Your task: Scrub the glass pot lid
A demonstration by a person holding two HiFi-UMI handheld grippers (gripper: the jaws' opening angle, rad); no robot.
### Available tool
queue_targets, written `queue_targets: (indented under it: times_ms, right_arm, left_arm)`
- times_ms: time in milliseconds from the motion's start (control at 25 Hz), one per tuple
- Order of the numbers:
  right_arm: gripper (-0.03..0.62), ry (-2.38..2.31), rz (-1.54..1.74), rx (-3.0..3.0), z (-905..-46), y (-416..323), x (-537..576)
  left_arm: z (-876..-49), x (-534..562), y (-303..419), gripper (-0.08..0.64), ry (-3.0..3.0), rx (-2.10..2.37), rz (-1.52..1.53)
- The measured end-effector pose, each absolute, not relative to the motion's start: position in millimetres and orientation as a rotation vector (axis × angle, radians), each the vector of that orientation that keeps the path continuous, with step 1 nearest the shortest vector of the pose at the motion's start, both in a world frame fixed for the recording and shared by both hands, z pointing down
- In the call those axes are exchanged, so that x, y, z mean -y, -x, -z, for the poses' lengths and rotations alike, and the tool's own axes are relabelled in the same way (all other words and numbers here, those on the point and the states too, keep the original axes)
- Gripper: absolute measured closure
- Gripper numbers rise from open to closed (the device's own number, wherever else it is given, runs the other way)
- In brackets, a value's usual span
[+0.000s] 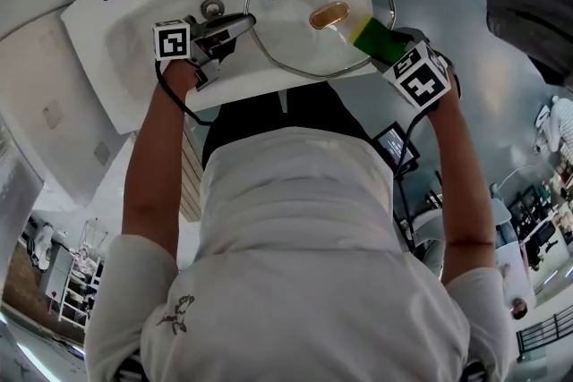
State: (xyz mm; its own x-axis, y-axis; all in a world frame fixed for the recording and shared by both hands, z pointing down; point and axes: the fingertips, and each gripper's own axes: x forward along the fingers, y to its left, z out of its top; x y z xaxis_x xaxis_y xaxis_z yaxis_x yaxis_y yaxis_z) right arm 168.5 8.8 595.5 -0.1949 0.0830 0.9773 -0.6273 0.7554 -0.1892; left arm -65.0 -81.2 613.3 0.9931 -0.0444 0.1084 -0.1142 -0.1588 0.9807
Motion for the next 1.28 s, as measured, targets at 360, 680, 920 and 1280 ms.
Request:
queue_targets:
  times_ms: [360, 680, 920, 1280]
  right_arm:
    - [0.304, -0.492, -0.719, 1.626, -591, -186, 11]
    - [0.303, -0.627, -0.664, 1.726, -567, -170, 85]
    - [0.302, -0.57, -0.555, 1.841, -547, -103, 141]
    - [0.303, -0.317, -0.379, 1.93, -547, 35, 161]
  left_arm:
    - [-615, 82, 66, 0.483, -1.721, 0.117, -0.023]
    - [-614, 81, 67, 0.483, -1.715, 0.119, -0.044]
    - [-616, 83, 67, 0.483, -1.726, 0.118, -0.03]
    - [-616, 84, 69, 0.483, -1.729, 0.121, -0.009]
